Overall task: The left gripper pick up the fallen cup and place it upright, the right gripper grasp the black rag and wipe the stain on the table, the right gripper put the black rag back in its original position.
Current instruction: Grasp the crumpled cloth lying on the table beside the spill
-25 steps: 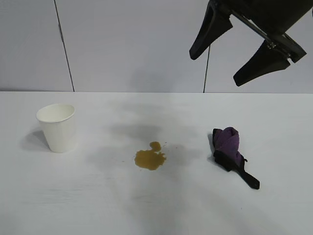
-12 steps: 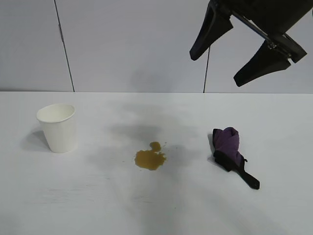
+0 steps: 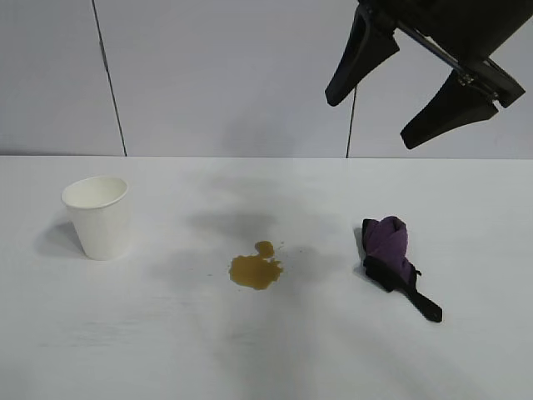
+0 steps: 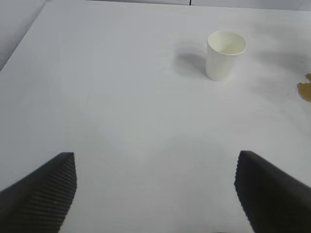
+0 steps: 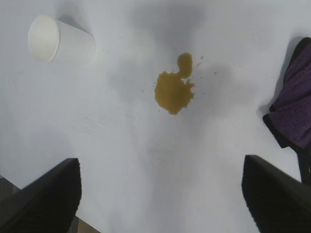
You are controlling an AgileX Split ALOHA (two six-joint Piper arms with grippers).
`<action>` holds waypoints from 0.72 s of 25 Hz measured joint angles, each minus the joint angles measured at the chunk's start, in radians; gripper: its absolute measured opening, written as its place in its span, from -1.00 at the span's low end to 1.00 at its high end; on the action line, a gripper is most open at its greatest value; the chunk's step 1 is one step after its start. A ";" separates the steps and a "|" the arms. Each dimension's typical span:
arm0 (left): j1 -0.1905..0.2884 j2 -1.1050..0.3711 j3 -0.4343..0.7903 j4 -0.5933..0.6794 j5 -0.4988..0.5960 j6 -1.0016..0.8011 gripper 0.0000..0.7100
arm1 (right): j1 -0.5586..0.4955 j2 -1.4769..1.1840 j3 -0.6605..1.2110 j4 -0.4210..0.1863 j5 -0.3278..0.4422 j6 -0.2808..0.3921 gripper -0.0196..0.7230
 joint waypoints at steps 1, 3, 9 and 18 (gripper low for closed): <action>-0.007 0.000 0.015 0.008 -0.007 0.000 0.79 | 0.000 0.000 0.000 0.000 0.001 0.000 0.73; -0.013 0.001 0.040 0.017 -0.030 0.000 0.79 | 0.000 0.000 0.000 0.000 0.002 0.000 0.73; -0.075 0.001 0.054 0.019 -0.059 0.000 0.79 | 0.000 0.000 0.000 0.000 0.006 0.000 0.73; -0.156 0.001 0.055 0.019 -0.063 0.000 0.79 | 0.000 0.000 0.000 0.000 0.009 0.000 0.73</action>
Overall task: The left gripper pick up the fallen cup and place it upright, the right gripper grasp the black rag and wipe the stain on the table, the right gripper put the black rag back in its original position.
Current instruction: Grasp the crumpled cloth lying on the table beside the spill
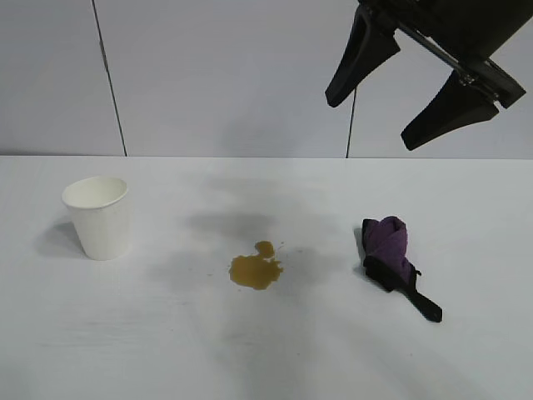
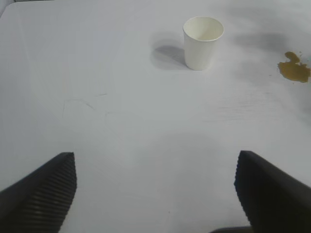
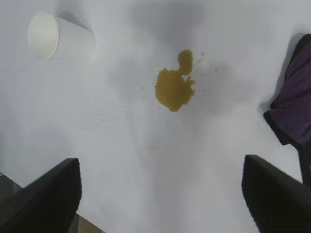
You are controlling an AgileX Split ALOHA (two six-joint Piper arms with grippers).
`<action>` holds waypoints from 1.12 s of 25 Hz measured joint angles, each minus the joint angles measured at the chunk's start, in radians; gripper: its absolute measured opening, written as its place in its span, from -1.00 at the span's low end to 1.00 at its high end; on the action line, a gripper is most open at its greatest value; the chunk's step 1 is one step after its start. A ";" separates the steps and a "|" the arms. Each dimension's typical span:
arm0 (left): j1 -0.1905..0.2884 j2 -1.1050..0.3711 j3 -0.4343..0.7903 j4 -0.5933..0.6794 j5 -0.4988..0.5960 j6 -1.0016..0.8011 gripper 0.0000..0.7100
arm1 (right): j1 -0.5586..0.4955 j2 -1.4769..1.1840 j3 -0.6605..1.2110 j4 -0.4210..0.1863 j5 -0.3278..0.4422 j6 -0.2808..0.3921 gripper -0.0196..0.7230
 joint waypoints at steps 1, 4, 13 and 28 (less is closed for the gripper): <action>-0.004 0.000 0.000 0.001 -0.002 0.000 0.79 | 0.000 0.000 0.000 0.000 0.000 0.000 0.73; -0.009 0.000 0.000 0.001 -0.003 0.000 0.79 | 0.000 0.000 0.000 0.000 0.001 0.000 0.73; -0.009 0.000 0.000 0.001 -0.003 0.000 0.79 | 0.000 0.000 0.000 -0.012 0.058 -0.024 0.73; -0.009 0.000 0.000 0.001 -0.003 0.000 0.78 | 0.000 0.129 -0.002 -0.369 0.001 0.197 0.73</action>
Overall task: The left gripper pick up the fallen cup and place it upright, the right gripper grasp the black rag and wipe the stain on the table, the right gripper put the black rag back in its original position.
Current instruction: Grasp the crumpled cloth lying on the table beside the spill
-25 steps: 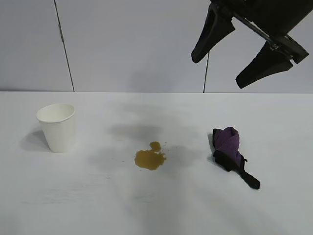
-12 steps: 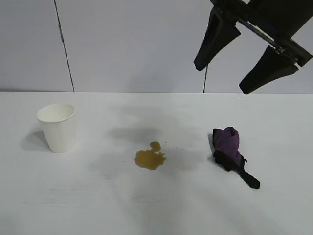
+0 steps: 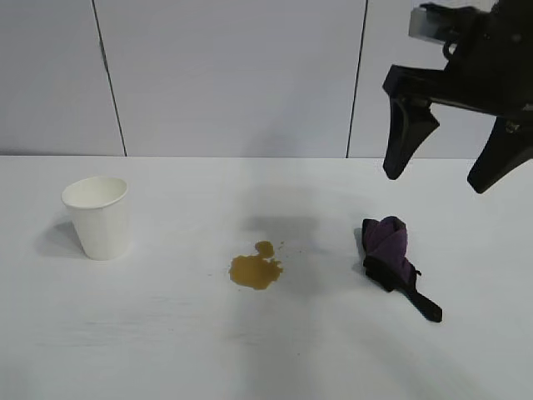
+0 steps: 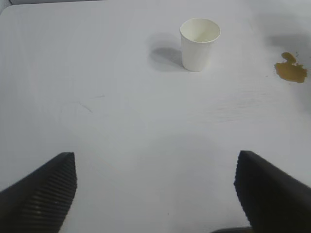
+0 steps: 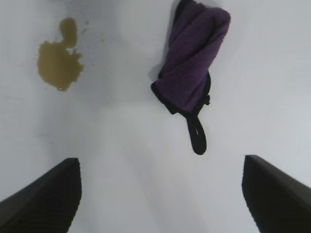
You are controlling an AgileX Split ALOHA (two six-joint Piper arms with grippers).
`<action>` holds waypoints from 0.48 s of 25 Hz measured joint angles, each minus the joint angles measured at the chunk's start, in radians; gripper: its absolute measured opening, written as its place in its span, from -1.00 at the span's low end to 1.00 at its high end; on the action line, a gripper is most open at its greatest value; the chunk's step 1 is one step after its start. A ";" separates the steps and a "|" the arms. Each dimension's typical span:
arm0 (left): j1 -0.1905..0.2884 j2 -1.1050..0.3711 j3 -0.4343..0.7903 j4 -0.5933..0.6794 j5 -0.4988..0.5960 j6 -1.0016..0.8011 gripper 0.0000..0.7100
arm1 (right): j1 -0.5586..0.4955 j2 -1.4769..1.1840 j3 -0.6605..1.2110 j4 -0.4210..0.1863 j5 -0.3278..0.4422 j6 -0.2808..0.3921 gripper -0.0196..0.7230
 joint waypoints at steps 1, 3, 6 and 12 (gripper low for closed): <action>0.000 0.000 0.000 0.000 0.000 0.000 0.78 | 0.000 0.023 -0.001 0.004 -0.014 0.001 0.73; 0.000 0.000 0.000 0.000 0.000 0.000 0.78 | 0.000 0.063 -0.001 0.010 -0.051 0.001 0.73; 0.000 0.000 0.000 0.000 0.000 0.000 0.78 | 0.000 0.113 -0.001 0.012 -0.112 0.001 0.71; 0.000 0.000 0.000 0.000 0.000 0.000 0.78 | 0.000 0.179 -0.001 0.005 -0.205 0.002 0.54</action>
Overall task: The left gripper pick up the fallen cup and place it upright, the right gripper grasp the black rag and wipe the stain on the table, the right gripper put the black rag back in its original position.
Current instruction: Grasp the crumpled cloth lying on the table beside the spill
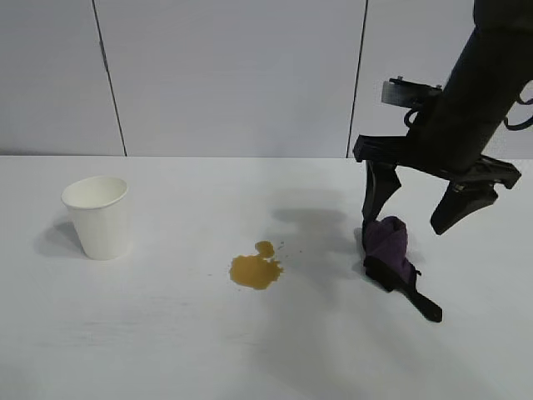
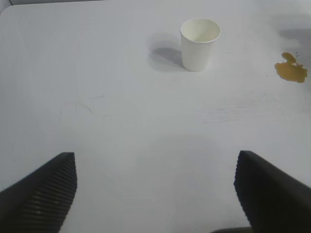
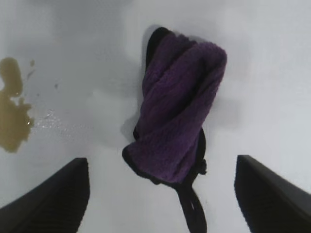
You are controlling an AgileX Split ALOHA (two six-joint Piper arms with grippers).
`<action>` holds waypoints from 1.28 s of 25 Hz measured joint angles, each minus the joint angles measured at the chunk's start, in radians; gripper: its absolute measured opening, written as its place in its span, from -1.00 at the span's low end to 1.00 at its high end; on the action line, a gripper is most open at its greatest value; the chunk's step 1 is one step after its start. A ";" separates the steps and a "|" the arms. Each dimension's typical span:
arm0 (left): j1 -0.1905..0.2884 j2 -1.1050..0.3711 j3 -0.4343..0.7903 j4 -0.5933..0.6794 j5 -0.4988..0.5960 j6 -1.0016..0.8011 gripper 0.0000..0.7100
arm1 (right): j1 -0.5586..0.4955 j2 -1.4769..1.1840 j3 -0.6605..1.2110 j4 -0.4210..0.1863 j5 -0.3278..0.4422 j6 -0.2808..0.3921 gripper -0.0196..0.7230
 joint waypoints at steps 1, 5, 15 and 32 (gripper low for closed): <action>0.000 0.000 0.000 0.000 0.000 0.000 0.78 | 0.000 0.007 0.000 0.000 -0.011 0.000 0.53; 0.000 0.000 0.000 0.000 0.000 0.000 0.78 | 0.000 0.031 0.000 0.000 -0.040 0.001 0.53; 0.000 0.000 0.000 0.000 0.000 0.000 0.78 | 0.000 0.098 0.000 0.000 -0.091 0.002 0.52; 0.000 0.000 0.000 0.000 0.000 0.000 0.78 | 0.000 0.135 -0.004 0.002 -0.122 0.010 0.15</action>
